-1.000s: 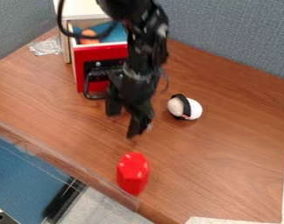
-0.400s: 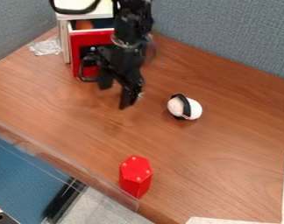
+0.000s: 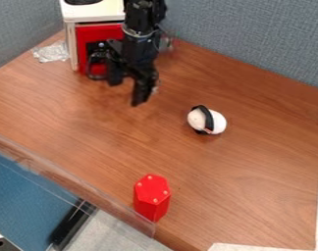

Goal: Close the drawer

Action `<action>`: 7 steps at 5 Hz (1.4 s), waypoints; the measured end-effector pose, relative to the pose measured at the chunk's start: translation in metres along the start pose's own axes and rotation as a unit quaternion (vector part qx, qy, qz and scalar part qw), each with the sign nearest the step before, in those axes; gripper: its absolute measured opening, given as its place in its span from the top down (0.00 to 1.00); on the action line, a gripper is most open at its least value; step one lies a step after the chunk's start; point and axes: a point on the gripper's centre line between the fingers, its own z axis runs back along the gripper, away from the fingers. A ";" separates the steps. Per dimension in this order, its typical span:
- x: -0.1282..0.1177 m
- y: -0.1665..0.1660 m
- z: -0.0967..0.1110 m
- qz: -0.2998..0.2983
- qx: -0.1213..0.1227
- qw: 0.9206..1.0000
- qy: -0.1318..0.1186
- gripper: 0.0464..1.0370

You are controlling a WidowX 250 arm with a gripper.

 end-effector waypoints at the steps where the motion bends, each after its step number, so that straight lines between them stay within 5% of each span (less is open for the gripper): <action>1: 0.004 0.007 -0.006 0.006 0.005 1.000 0.004 0.04; 3: 0.006 0.009 -0.004 0.008 -0.015 1.000 0.025 0.04; 5: -0.034 0.016 0.054 0.018 -0.061 0.998 -0.001 0.04; 7: -0.096 0.024 0.075 0.003 -0.072 0.997 -0.001 0.04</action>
